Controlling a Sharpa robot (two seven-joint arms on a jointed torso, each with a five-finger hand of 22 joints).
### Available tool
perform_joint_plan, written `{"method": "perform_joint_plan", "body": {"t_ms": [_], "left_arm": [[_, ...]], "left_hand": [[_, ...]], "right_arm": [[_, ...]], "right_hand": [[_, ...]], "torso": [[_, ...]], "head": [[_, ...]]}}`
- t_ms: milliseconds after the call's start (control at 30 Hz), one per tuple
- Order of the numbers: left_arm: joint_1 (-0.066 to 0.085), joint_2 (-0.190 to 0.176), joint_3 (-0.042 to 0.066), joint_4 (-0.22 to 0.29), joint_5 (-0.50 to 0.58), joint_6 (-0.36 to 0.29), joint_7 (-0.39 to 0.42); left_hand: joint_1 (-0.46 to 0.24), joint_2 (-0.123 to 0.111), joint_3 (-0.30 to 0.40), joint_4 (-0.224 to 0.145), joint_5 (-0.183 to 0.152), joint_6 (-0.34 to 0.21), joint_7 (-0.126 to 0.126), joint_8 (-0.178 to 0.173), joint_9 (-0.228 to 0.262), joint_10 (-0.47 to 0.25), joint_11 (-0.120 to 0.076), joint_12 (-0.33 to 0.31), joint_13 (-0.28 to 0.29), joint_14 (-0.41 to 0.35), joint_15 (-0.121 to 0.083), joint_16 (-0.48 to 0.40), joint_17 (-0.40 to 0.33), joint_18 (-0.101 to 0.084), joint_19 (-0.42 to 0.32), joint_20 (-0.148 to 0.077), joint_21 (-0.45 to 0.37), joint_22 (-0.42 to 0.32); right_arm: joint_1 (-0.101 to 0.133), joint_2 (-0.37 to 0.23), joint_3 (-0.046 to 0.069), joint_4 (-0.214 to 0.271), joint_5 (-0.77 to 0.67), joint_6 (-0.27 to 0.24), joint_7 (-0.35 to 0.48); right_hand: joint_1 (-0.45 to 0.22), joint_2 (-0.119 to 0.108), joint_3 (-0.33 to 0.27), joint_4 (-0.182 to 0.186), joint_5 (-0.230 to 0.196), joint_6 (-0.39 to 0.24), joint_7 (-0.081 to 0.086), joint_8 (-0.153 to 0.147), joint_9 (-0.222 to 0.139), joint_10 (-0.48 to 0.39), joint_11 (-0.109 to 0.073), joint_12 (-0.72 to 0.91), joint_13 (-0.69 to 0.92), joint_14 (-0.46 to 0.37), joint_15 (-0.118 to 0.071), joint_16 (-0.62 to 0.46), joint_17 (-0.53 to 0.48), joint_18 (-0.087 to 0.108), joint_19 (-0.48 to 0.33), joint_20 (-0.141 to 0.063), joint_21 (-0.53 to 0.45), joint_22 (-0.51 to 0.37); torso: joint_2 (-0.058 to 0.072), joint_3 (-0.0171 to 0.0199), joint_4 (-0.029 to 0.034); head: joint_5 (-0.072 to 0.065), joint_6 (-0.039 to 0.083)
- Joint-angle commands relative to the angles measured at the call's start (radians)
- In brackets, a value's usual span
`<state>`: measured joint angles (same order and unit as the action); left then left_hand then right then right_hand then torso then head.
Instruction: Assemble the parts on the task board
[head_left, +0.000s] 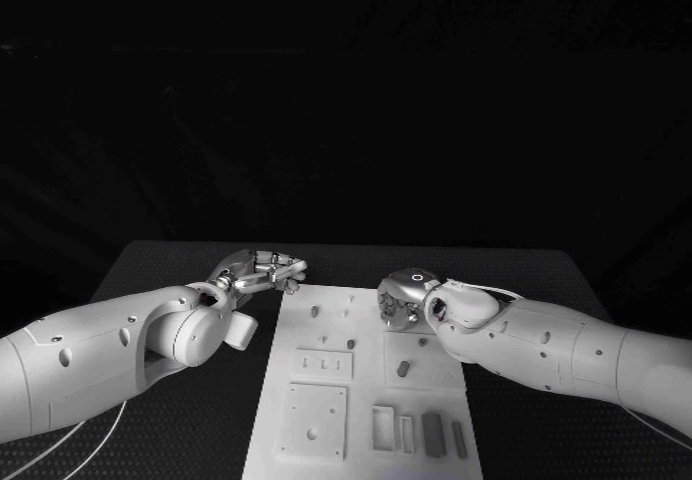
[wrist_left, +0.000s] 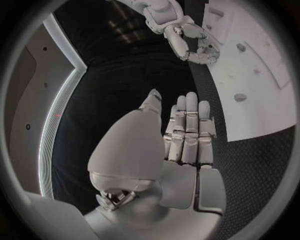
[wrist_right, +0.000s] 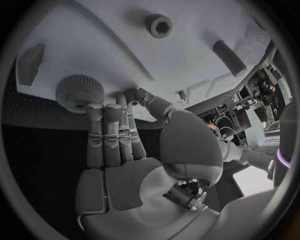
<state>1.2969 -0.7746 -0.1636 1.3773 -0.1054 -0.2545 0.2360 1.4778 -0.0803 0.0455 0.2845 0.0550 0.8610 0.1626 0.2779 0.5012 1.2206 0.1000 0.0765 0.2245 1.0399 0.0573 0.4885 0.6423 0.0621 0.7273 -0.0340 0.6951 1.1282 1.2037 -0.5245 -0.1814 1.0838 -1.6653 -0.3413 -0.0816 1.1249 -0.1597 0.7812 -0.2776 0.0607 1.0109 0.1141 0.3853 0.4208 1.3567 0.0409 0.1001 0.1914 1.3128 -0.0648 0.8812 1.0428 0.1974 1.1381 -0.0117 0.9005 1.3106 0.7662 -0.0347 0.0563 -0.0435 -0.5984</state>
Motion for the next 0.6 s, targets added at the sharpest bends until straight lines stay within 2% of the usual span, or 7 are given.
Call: {"method": "perform_joint_plan", "body": {"t_ms": [33,333,467,600], "left_arm": [[0.001,0.002,0.001,0.001,0.006,0.015,0.005],[0.001,0.003,0.001,-0.001,0.006,0.013,0.005],[0.001,0.003,0.001,-0.002,0.006,0.014,0.006],[0.001,0.002,0.001,-0.001,0.006,0.013,0.006]], "left_hand": [[0.012,-0.002,-0.001,0.004,0.000,0.002,0.007,-0.005,0.002,0.005,0.000,-0.003,0.001,0.005,-0.001,-0.004,0.001,-0.002,0.001,-0.009,-0.005,0.002],[0.013,-0.001,-0.003,0.004,0.000,0.001,0.007,-0.005,0.002,0.004,0.000,-0.003,0.001,0.005,-0.001,-0.004,0.001,-0.002,0.001,-0.009,-0.005,0.002],[0.013,-0.001,-0.004,0.004,0.000,0.001,0.007,-0.006,0.002,0.004,0.000,-0.003,0.001,0.005,-0.001,-0.004,0.001,-0.002,0.001,-0.009,-0.005,0.002],[0.013,-0.001,-0.004,0.004,0.000,0.001,0.007,-0.006,0.002,0.004,0.001,-0.004,0.001,0.005,-0.001,-0.004,0.001,-0.002,0.001,-0.009,-0.005,0.002]], "right_arm": [[-0.013,0.001,-0.008,0.007,-0.022,0.003,-0.014],[-0.012,-0.009,-0.007,0.028,-0.023,-0.076,-0.047],[-0.010,-0.009,-0.006,0.038,-0.023,-0.140,-0.066],[-0.006,-0.005,-0.006,0.045,-0.026,-0.173,-0.081]], "right_hand": [[0.015,0.021,0.006,-0.002,-0.003,0.010,-0.002,0.005,0.003,0.012,-0.002,0.005,0.009,0.000,-0.007,0.008,0.001,0.064,0.001,-0.007,0.008,0.020],[0.014,0.017,0.015,-0.003,-0.004,0.019,-0.005,0.006,0.007,0.022,-0.006,0.005,0.019,0.004,-0.011,0.021,-0.001,0.064,0.006,-0.011,0.023,0.019],[0.013,0.015,0.018,-0.003,-0.003,0.023,-0.006,0.006,0.008,0.025,-0.007,0.005,0.022,0.006,-0.012,0.024,-0.003,0.064,0.008,-0.012,0.028,0.019],[0.013,0.010,0.025,-0.002,0.000,0.027,-0.008,0.007,0.009,0.028,-0.009,0.005,0.026,0.007,-0.013,0.028,-0.005,0.064,0.011,-0.013,0.033,0.018]], "torso": [[0.001,-0.0005,0.0006],[0.003,-0.0014,0.0008],[0.004,-0.0014,-0.0002],[0.005,-0.0017,-0.0001]], "head": [[0.000,0.003],[0.002,0.013],[0.003,0.018],[0.005,0.021]]}}
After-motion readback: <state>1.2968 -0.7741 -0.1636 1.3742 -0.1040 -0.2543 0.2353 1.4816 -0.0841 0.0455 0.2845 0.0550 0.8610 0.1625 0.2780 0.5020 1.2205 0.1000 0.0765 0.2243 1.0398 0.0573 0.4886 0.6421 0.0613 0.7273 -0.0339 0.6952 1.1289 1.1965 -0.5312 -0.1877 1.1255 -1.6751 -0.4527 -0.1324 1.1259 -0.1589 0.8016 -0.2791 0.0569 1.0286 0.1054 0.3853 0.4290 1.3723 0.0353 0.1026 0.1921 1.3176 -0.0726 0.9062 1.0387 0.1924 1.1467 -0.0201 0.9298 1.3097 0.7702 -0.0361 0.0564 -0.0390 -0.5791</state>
